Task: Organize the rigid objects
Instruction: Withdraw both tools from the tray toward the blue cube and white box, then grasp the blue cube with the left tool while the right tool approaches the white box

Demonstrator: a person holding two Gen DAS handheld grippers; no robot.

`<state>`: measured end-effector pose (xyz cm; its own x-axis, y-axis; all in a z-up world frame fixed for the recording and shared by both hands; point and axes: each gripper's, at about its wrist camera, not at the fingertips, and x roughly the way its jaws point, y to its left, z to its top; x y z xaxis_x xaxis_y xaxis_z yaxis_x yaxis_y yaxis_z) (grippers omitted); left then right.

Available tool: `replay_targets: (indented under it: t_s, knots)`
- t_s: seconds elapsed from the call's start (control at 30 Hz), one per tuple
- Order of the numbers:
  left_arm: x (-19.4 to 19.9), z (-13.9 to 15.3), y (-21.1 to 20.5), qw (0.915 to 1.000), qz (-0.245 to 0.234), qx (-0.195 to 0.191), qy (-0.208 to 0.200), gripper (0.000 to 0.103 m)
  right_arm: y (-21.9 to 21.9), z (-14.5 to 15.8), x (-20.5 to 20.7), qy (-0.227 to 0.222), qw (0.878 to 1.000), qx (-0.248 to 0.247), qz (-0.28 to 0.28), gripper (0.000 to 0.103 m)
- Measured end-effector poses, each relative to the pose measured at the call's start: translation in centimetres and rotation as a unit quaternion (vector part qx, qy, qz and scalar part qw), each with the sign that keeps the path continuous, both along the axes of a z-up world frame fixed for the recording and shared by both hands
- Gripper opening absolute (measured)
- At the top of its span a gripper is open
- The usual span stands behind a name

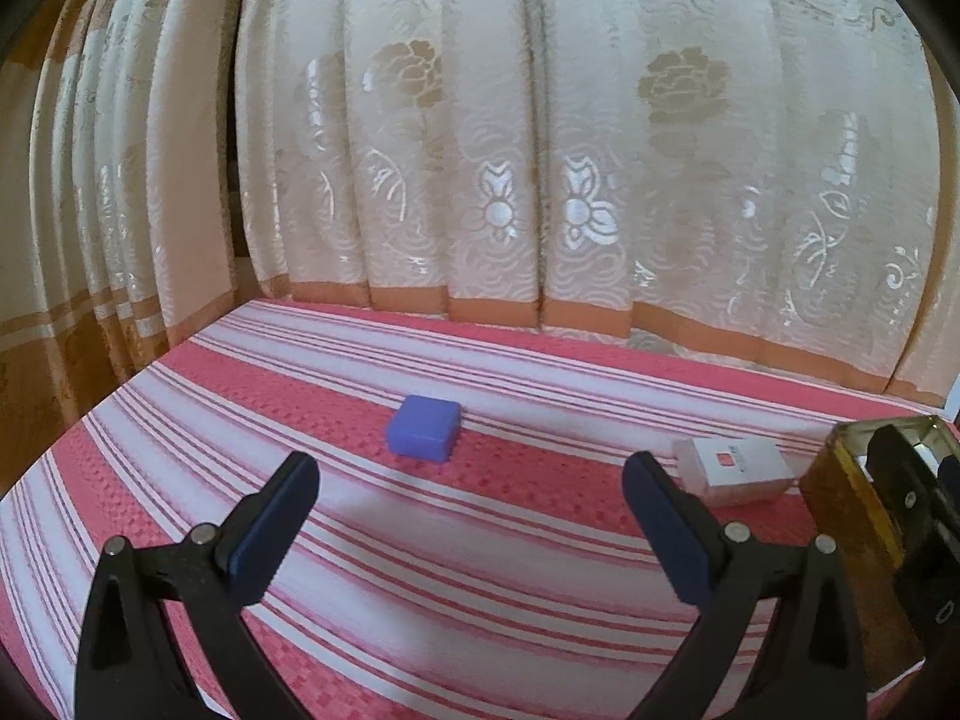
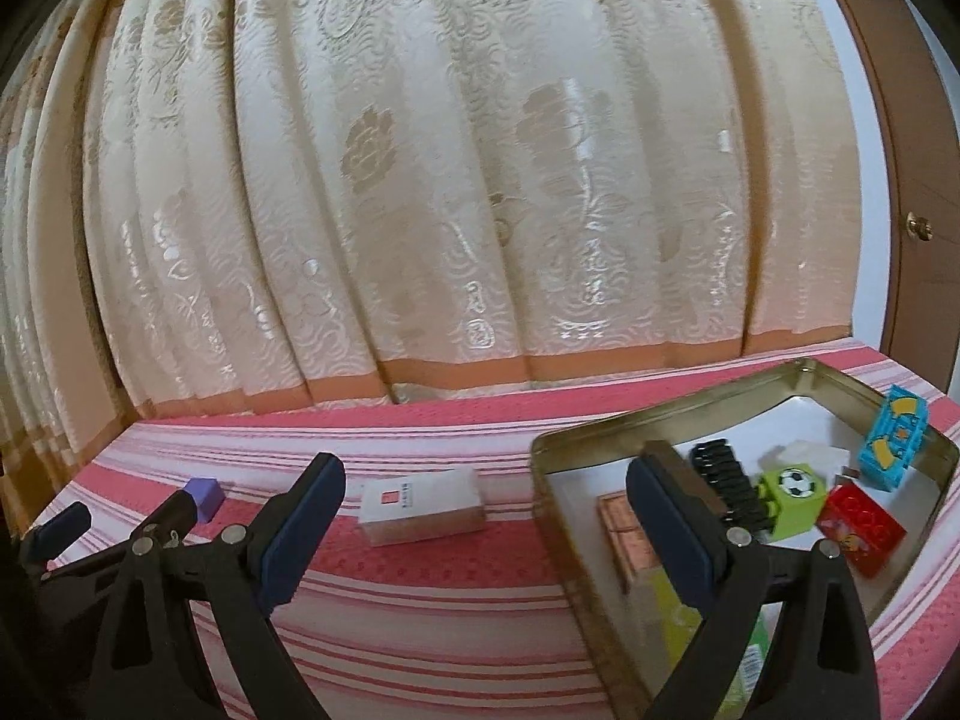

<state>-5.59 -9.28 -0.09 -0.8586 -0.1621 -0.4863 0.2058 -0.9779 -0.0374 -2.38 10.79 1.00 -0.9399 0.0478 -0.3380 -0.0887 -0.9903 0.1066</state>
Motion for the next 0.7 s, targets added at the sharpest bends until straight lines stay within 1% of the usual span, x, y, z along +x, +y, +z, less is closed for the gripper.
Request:
replay_targets:
  t_s: [0.2, 0.47, 0.6, 0.7]
  knots:
    - [-1.1, -0.1, -1.8, 0.9999, 0.007, -0.003, -0.012, 0.102, -1.0, -0.4, -1.7, -0.033, 0.999, 0.001, 0.018, 0.097]
    - [-2.9, -1.2, -5.2, 0.9981, 0.025, 0.033, -0.045, 0.102, -2.1, -1.6, -4.9, -0.099, 0.994, -0.023, 0.052, 0.097]
    - [-3.5, -1.5, -6.3, 0.9976, 0.029, 0.036, -0.052, 0.102, -2.7, -2.4, -6.8, -0.134, 0.989, -0.026, 0.054, 0.097]
    - [-4.0, -1.6, -7.1, 0.9971, 0.032, 0.038, -0.058, 0.102, -3.0, -2.8, -7.9, -0.154, 0.987, -0.017, 0.042, 0.097]
